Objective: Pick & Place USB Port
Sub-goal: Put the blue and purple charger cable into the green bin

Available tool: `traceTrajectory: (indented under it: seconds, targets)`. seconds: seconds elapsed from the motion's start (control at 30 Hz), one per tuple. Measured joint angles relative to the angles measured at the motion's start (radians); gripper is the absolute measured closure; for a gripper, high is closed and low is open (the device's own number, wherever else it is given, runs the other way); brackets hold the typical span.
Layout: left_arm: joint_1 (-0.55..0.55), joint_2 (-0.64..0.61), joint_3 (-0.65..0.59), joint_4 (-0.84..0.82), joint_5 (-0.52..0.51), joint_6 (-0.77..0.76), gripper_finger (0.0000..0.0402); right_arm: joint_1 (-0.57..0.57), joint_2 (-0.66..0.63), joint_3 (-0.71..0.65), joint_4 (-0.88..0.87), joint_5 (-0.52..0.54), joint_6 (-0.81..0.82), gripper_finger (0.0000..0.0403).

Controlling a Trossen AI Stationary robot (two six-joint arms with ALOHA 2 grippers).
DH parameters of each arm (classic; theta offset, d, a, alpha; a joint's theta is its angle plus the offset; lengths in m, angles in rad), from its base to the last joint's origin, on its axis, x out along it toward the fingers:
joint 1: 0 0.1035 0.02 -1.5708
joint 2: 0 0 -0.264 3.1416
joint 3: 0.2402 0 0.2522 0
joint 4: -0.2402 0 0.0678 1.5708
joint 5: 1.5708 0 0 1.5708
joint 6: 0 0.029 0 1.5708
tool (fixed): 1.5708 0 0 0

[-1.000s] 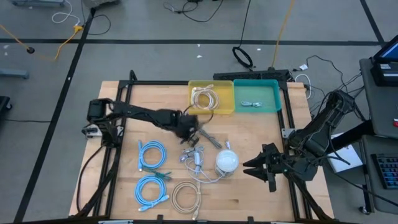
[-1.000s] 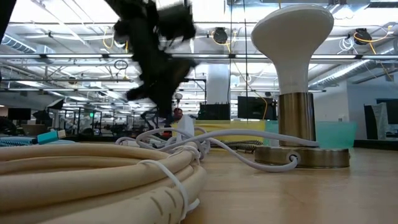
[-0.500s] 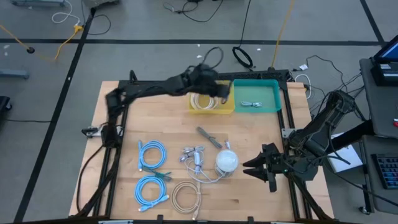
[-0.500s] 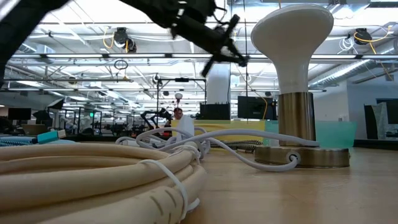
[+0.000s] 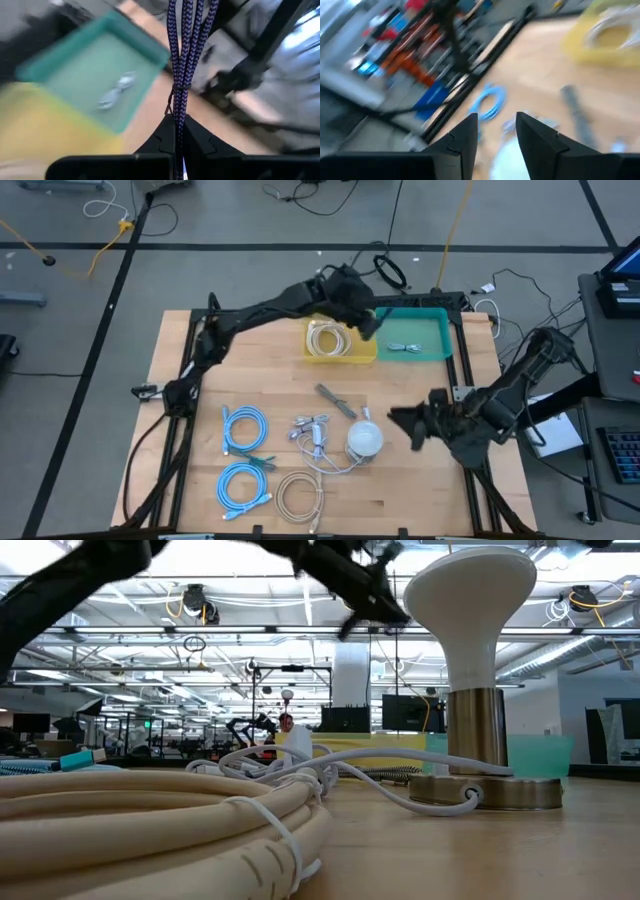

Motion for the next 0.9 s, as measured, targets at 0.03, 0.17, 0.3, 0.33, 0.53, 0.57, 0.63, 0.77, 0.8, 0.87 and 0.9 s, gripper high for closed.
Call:
traceTrajectory:
  seconds: [0.03,0.17,0.3,0.33,0.53,0.57,0.63,0.77,0.8,0.87,0.9]
  targets:
    - [-0.006,-0.029,0.0,-0.05,-0.033,0.043,0.0393,-0.023,-0.004,0.0,-0.033,0.003,0.001,0.0281]
    - [-0.049,-0.131,0.003,-0.097,-0.031,0.13,0.0393,-0.159,-0.027,-0.001,-0.029,0.02,-0.077,0.0279]
    - [-0.109,-0.187,0.001,-0.113,-0.045,0.165,0.0393,-0.364,-0.043,-0.001,0.196,-0.081,-0.298,0.0267]
    - [-0.122,-0.198,0.001,-0.123,-0.062,0.174,0.0393,-0.42,-0.043,-0.001,0.28,-0.141,-0.371,0.0263]
    - [-0.134,-0.246,0.001,-0.223,-0.148,0.216,0.0393,-0.722,0.0,-0.001,0.659,-0.543,-0.587,0.0239]
    - [-0.124,-0.258,0.001,-0.24,-0.15,0.215,0.0393,-0.752,0.008,-0.002,0.683,-0.583,-0.587,0.0236]
    - [-0.107,-0.273,-0.001,-0.262,-0.153,0.209,0.0393,-0.799,0.016,-0.002,0.696,-0.65,-0.584,0.023]
    - [-0.08,-0.3,0.0,-0.255,-0.132,0.201,0.0393,-0.85,0.036,-0.002,0.711,-0.727,-0.614,0.0222]
    - [-0.08,-0.301,0.001,-0.243,-0.125,0.192,0.0393,-0.857,0.043,-0.002,0.726,-0.739,-0.625,0.022]
    - [-0.079,-0.3,0.001,-0.261,-0.112,0.178,0.0393,-0.867,0.055,-0.002,0.77,-0.747,-0.638,0.0218]
    - [-0.079,-0.299,0.001,-0.277,-0.104,0.173,0.0393,-0.873,0.059,-0.002,0.787,-0.76,-0.641,0.0218]
